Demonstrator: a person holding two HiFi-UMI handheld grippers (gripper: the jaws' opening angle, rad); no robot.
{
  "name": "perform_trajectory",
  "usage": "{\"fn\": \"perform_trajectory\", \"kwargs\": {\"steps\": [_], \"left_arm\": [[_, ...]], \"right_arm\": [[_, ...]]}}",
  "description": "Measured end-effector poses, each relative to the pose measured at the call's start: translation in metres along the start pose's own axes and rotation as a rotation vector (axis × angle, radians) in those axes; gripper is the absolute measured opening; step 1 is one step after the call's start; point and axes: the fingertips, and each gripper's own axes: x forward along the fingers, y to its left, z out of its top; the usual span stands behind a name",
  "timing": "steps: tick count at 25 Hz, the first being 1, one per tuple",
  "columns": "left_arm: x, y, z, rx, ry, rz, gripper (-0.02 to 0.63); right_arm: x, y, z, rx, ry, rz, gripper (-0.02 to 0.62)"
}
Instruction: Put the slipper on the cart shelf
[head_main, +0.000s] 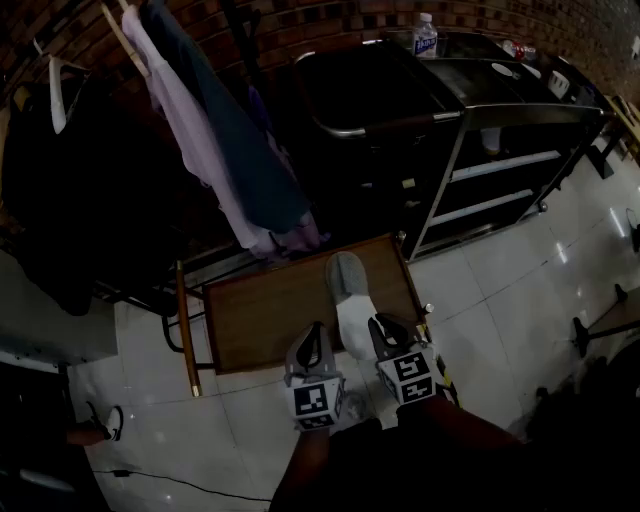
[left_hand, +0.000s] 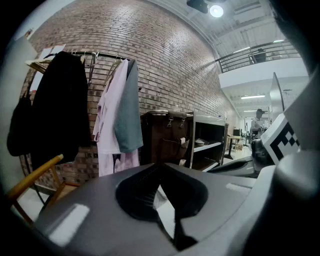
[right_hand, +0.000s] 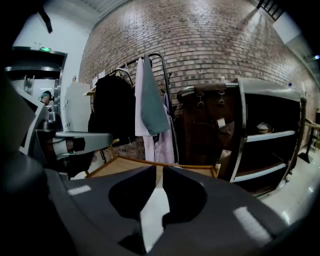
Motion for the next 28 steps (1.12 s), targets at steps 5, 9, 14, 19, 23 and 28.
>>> {"fn": "perform_trajectory", "kwargs": {"steps": [5, 9, 14, 19, 23, 28], "left_arm": [[-0.006, -0.006, -0.008, -0.02, 0.027, -0.005, 0.015], [-0.008, -0.008, -0.005, -0.023, 0.02, 0.0, 0.015], [-0.011, -0.008, -0.005, -0.019, 0.02, 0.017, 0.015], [-0.014, -0.01, -0.003, -0.025, 0.0, 0.013, 0.015], [-0.016, -0.011, -0.005, -0.025, 0.005, 0.012, 0.015], [-0.019, -0.01, -0.002, -0.021, 0.0, 0.02, 0.015]], "right_arm": [[0.002, -0.009, -0.04, 0.088, 0.097, 0.018, 0.092], [0.003, -0.018, -0.066, 0.205, 0.169, 0.024, 0.094], [0.003, -0.028, -0.107, 0.462, 0.29, 0.029, 0.127], [0.004, -0.024, -0.133, 0.671, 0.351, 0.078, 0.143], [0.007, -0.02, -0.156, 0.739, 0.418, 0.092, 0.146], [0.018, -0.014, -0.164, 0.813, 0.47, 0.139, 0.146]]}}
